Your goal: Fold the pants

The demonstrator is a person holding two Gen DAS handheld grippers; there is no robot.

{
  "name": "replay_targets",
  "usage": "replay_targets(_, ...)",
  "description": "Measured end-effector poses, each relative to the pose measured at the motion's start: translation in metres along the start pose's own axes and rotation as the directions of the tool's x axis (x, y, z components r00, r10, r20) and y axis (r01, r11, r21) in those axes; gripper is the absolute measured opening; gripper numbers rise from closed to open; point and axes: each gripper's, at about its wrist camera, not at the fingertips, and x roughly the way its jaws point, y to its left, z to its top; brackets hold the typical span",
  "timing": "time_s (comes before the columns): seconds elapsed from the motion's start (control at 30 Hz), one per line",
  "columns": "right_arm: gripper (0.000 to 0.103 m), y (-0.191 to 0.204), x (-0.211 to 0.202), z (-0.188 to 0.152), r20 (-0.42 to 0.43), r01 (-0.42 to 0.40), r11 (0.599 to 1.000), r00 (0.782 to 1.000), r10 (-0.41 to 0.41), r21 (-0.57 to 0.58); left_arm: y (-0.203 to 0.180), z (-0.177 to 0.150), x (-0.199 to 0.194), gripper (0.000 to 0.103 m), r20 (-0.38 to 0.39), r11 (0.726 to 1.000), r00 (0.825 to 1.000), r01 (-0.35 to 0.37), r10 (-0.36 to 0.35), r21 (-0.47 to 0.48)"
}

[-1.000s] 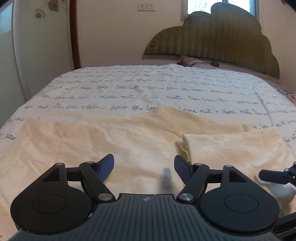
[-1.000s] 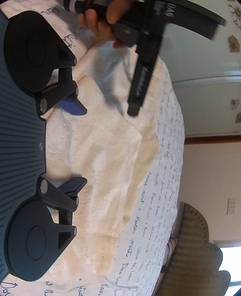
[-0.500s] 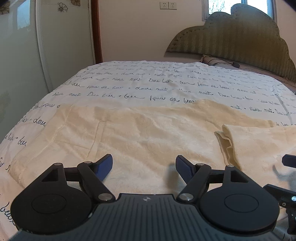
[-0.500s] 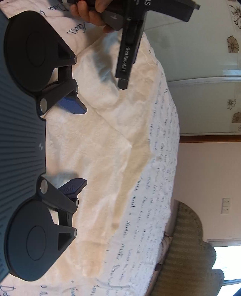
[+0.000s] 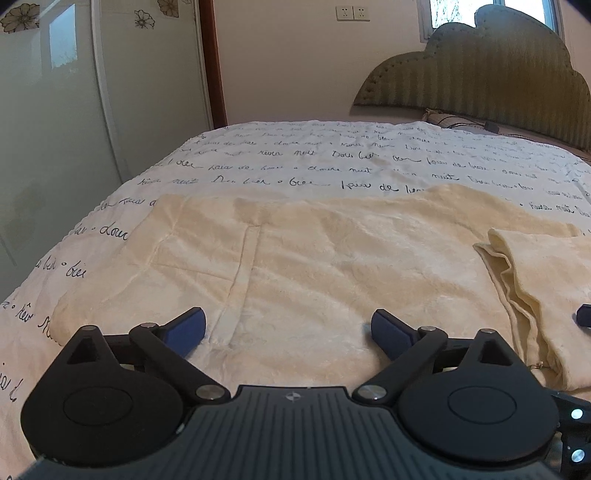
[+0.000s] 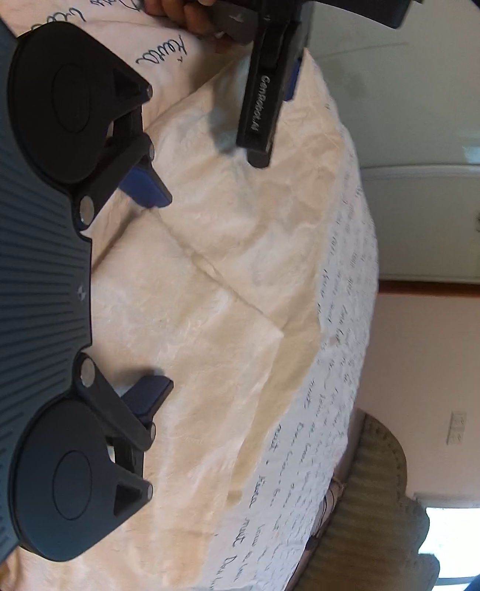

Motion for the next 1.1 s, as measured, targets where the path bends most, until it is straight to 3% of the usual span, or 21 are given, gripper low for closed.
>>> replay_targets(0.23, 0.103, 0.002, 0.000, -0.006, 0.029, 0.016, 1.000, 0.999, -0.016, -0.002, -0.007, -0.011, 0.001, 0.103, 0.050, 0.999, 0.998, -0.024, 0.023, 0.022)
replay_targets(1.1, 0.103, -0.004, 0.001, -0.005, 0.024, -0.012, 1.000, 1.000, 0.011, 0.027, -0.002, -0.012, 0.003, 0.103, 0.049, 1.000, 0.999, -0.004, 0.004, -0.002)
